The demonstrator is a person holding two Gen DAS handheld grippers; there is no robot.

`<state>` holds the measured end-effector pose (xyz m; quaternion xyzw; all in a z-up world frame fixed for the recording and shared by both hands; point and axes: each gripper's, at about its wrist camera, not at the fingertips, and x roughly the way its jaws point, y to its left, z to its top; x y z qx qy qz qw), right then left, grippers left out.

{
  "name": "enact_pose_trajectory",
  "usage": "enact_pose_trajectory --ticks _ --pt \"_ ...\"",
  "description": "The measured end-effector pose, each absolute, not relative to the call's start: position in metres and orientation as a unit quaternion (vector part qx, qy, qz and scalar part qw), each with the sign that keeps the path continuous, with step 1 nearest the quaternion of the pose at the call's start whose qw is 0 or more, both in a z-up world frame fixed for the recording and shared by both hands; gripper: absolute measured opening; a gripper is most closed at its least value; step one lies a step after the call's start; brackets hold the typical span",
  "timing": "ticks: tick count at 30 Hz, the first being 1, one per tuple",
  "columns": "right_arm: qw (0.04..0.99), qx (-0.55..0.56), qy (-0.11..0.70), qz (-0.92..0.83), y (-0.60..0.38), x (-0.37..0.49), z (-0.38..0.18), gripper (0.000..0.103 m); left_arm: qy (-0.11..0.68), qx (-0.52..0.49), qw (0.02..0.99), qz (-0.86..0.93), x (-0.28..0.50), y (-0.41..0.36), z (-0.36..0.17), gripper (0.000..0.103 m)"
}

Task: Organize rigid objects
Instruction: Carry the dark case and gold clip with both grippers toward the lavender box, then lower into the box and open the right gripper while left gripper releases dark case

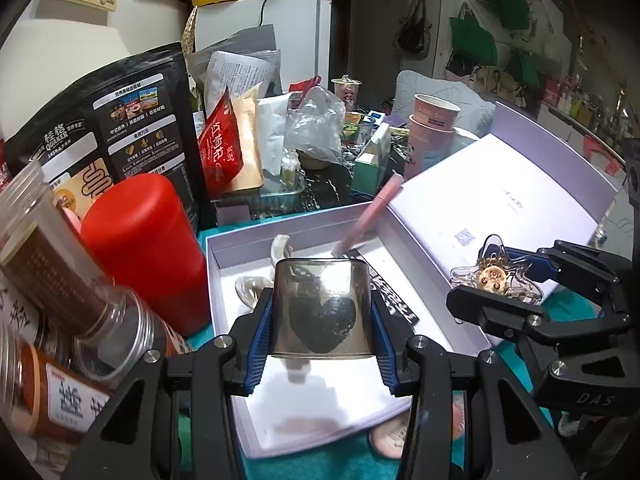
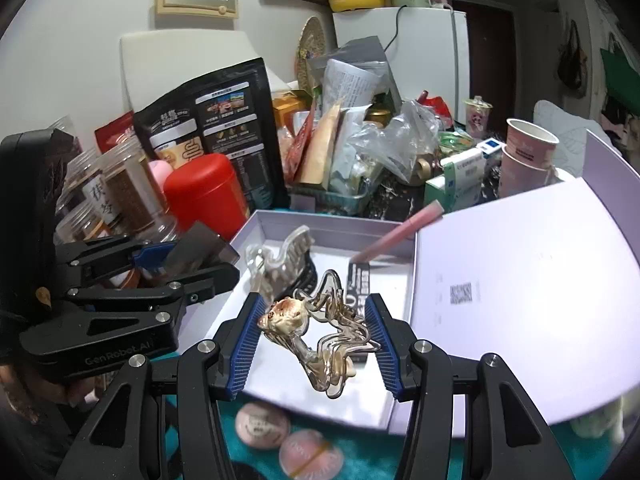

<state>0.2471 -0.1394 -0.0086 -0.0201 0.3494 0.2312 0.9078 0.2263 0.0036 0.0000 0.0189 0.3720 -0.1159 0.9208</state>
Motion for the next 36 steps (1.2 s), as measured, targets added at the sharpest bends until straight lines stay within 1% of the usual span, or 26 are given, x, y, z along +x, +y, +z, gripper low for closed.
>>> enact_pose_trajectory --ticks 8,19,30,36 --pt "0.907 -0.029 0.356 0.225 -0.136 0.275 -0.016 0.052 0.377 0.016 0.919 -0.111 0.25 0.009 -0.011 0.045" --pt "0.891 -0.035 0.396 0.218 -0.128 0.313 -0.051 0.052 0.394 0.004 0.914 -0.098 0.279 0.015 -0.037 0.045" --pt "0.879 -0.038 0.426 0.213 -0.121 0.336 -0.078 0.052 0.421 -0.007 0.903 -0.082 0.295 0.017 -0.056 0.045" --pt "0.878 -0.048 0.429 0.208 -0.118 0.338 -0.082 0.052 0.432 -0.005 0.898 -0.08 0.299 0.016 -0.062 0.045"
